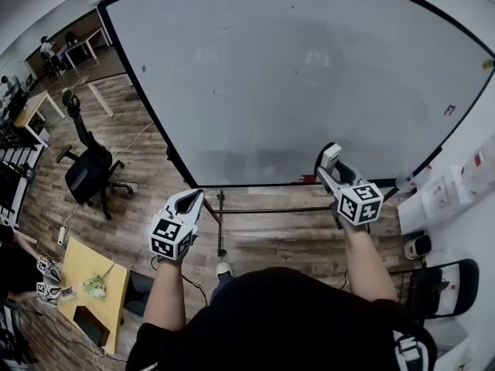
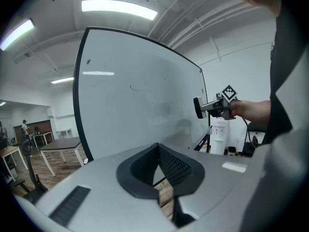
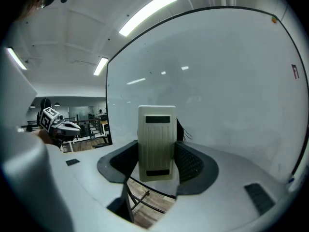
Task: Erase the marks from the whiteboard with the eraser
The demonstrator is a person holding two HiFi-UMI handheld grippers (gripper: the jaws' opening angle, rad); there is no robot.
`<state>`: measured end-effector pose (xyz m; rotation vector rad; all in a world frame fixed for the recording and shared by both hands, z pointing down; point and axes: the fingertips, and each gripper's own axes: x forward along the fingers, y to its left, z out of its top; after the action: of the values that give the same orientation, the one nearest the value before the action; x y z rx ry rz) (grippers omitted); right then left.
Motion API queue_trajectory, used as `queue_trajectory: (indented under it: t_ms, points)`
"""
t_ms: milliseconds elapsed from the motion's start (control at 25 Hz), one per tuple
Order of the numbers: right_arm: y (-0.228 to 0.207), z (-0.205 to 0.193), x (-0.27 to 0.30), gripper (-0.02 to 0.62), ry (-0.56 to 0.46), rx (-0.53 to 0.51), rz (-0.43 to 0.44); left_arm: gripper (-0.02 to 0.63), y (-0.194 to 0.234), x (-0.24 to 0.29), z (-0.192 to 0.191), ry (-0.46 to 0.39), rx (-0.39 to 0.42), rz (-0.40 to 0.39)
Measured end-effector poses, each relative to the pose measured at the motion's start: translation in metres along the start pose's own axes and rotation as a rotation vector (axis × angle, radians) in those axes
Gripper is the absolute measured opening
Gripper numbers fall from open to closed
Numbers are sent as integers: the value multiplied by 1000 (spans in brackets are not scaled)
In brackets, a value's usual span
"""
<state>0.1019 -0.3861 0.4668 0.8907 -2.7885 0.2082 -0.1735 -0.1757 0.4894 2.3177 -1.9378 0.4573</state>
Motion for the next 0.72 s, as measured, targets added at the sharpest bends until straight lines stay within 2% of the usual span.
queue_trajectory:
  t_ms: [720]
  points:
    - [3, 3, 23, 230, 8, 24, -85, 11, 47, 18, 0, -7, 9, -61]
